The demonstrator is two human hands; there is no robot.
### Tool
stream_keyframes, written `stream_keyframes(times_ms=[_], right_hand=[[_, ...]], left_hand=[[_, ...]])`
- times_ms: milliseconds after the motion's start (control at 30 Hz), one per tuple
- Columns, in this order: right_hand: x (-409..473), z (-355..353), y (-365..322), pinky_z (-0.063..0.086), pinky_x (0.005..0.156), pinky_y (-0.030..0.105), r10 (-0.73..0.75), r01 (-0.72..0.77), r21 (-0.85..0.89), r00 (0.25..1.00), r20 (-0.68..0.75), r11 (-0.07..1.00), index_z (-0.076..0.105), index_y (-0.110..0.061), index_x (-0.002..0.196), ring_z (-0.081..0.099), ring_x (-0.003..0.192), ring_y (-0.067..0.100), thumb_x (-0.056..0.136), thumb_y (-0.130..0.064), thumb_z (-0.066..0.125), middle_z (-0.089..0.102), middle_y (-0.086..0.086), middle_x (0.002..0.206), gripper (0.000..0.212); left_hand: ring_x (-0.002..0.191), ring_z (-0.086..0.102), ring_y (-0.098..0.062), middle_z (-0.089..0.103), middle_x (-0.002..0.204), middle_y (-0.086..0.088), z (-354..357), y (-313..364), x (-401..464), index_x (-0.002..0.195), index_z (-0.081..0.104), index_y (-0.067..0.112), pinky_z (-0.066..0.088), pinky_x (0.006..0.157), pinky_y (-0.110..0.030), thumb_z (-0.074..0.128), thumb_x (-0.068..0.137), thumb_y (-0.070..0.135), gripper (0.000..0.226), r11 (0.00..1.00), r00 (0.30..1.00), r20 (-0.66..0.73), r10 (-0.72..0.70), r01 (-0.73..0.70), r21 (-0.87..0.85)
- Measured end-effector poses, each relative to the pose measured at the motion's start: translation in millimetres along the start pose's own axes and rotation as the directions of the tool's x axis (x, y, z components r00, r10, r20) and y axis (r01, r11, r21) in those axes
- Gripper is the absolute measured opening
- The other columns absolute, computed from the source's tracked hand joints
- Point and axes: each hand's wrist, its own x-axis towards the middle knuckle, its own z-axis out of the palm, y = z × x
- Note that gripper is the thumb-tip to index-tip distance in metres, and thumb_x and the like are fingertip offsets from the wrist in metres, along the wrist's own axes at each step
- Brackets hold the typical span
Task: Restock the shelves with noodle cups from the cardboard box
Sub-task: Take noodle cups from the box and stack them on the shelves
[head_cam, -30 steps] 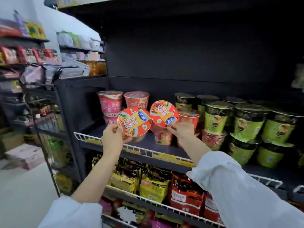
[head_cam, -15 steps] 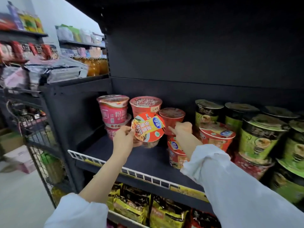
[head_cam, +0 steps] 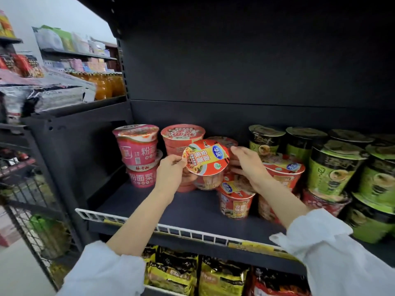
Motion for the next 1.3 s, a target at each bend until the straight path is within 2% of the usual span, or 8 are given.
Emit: stream_keyframes(times_ms=[200, 400, 500, 633, 833, 1033, 1167, 1300], right_hand=[[-14, -26, -7, 0.037, 0.101, 0.03, -0.308, 0.202, -0.623, 0.949, -0.065, 0.755, 0.04, -0.01, 0.142, 0.044, 0.128, 0.024, 0.095, -0.015, 0.05, 0.048, 0.011, 0.135, 0.048], [-11, -25, -3, 0.031, 0.1, 0.027, -0.26, 0.175, -0.791, 0.965, 0.02, 0.587, 0.062, 0.005, 0.117, 0.049, 0.121, 0.029, 0.095, -0.005, 0.042, 0.052, 0.021, 0.129, 0.031], [-18, -26, -6, 0.033, 0.099, 0.022, -0.319, 0.232, -0.778, 0.947, 0.042, 0.584, 0.061, -0.002, 0.12, 0.051, 0.121, 0.023, 0.095, -0.006, 0.044, 0.056, 0.013, 0.13, 0.031], [-49, -29, -5, 0.036, 0.078, 0.011, -0.378, 0.256, -0.725, 0.926, -0.008, 0.64, 0.064, -0.009, 0.117, 0.059, 0.103, 0.015, 0.095, -0.008, 0.048, 0.06, 0.005, 0.125, 0.028], [-119, -58, 21, 0.046, 0.081, 0.019, -0.331, 0.114, -0.627, 0.912, -0.241, 0.77, 0.072, -0.012, 0.104, 0.065, 0.097, 0.015, 0.09, -0.002, 0.05, 0.071, 0.001, 0.104, 0.028], [-201, -123, 44, 0.044, 0.069, 0.013, -0.201, -0.069, -0.647, 0.921, -0.334, 0.759, 0.07, -0.013, 0.108, 0.062, 0.09, 0.013, 0.094, -0.009, 0.052, 0.07, 0.0, 0.104, 0.024], [-263, -187, 60, 0.048, 0.077, 0.022, -0.087, -0.214, -0.614, 0.902, -0.422, 0.76, 0.071, -0.011, 0.103, 0.065, 0.093, 0.017, 0.095, -0.015, 0.053, 0.071, 0.005, 0.102, 0.02], [-326, -269, 81, 0.044, 0.067, 0.021, 0.029, -0.383, -0.539, 0.833, -0.552, 0.751, 0.072, -0.011, 0.098, 0.06, 0.078, 0.008, 0.095, -0.018, 0.052, 0.067, -0.001, 0.086, 0.021]], left_hand=[[0.049, 0.065, -0.016, 0.059, 0.073, -0.011, 56, 10, 7, 0.087, 0.056, -0.001, 0.059, 0.058, -0.028, 0.046, 0.097, 0.005, 0.016, 0.991, 0.977, 0.181, -0.116, 0.126, -0.043], [0.066, 0.066, -0.026, 0.064, 0.101, -0.023, 70, 4, 6, 0.11, 0.053, -0.006, 0.059, 0.053, -0.029, 0.051, 0.097, 0.016, 0.025, 0.963, 0.938, 0.235, -0.255, 0.269, -0.03], [0.064, 0.066, -0.021, 0.066, 0.1, -0.018, 61, 3, -2, 0.112, 0.051, 0.002, 0.058, 0.055, -0.028, 0.047, 0.099, 0.02, 0.023, 0.981, 0.956, 0.22, -0.193, 0.19, 0.037], [0.081, 0.067, -0.021, 0.068, 0.101, -0.006, 48, -1, -17, 0.101, 0.053, 0.018, 0.057, 0.076, -0.039, 0.047, 0.096, 0.019, 0.008, 0.913, 0.974, 0.184, 0.13, -0.19, 0.362], [0.085, 0.065, -0.02, 0.067, 0.093, 0.0, 68, -10, -87, 0.11, 0.061, 0.017, 0.054, 0.075, -0.038, 0.052, 0.093, 0.02, 0.019, 0.705, 0.8, 0.516, 0.307, -0.556, 0.441], [0.083, 0.065, -0.019, 0.07, 0.094, -0.001, 122, -31, -154, 0.105, 0.062, 0.016, 0.054, 0.073, -0.039, 0.05, 0.095, 0.019, 0.017, 0.678, 0.654, 0.704, 0.275, -0.651, 0.34], [0.078, 0.066, -0.018, 0.07, 0.087, -0.003, 175, -38, -214, 0.104, 0.063, 0.015, 0.055, 0.071, -0.038, 0.05, 0.096, 0.02, 0.016, 0.709, 0.555, 0.799, 0.233, -0.659, 0.251], [0.075, 0.063, -0.022, 0.066, 0.085, -0.003, 242, -48, -294, 0.105, 0.06, 0.016, 0.053, 0.063, -0.036, 0.047, 0.097, 0.022, 0.017, 0.609, 0.403, 0.896, 0.188, -0.764, 0.215]])
